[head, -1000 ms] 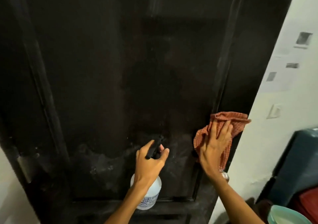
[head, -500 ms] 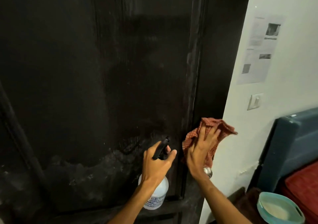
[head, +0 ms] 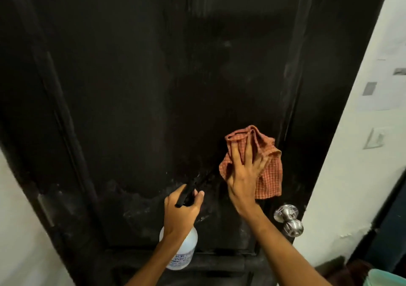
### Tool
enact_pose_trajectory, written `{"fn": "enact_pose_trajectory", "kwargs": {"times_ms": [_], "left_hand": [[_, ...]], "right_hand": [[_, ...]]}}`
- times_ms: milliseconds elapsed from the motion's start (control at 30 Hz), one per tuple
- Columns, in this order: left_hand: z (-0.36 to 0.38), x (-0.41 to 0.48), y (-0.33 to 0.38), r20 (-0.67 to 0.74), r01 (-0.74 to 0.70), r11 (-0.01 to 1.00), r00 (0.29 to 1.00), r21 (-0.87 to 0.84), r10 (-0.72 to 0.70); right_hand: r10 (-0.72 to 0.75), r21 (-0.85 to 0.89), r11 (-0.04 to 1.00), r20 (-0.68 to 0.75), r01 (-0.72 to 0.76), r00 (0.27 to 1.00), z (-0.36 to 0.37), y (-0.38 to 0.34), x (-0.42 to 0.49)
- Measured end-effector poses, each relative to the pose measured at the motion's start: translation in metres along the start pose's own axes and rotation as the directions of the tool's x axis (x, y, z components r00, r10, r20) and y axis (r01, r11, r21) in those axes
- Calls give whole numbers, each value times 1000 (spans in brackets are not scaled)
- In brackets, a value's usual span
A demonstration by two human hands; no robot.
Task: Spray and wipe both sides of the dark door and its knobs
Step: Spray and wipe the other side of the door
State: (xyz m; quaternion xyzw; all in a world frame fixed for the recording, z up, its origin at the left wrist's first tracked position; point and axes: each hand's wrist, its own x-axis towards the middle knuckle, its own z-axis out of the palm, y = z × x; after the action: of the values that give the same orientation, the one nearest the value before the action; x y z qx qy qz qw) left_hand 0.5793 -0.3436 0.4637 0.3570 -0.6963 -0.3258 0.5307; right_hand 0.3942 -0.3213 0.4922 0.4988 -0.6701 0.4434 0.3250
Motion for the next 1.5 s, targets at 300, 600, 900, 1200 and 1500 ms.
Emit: {"fn": "enact_pose_trajectory", "kwargs": {"times_ms": [300,600,900,1200,1500], "left_hand": [[-67,8,-31,-194,112,991,973,-71,-124],[-146,8,-62,-332,160,979,923,-128,-194],[-213,-3,-91,-427,299,940,837,-164,-341],[-276,14,-126,-524,340,931,773,-131,-357],[-307,9,-149,-548,366,930,772,-30,-322]], "right_hand": [[-427,-112,862,363,494,828,34,-65,-13],[-671,101,620,582,778,459,72,-133,-50],[-763,125,542,489,831,424,138,-209,-62],[-740,100,654,286,749,608,168,-330,23],[-835,325,517,396,792,383,224,-350,-27]]}}
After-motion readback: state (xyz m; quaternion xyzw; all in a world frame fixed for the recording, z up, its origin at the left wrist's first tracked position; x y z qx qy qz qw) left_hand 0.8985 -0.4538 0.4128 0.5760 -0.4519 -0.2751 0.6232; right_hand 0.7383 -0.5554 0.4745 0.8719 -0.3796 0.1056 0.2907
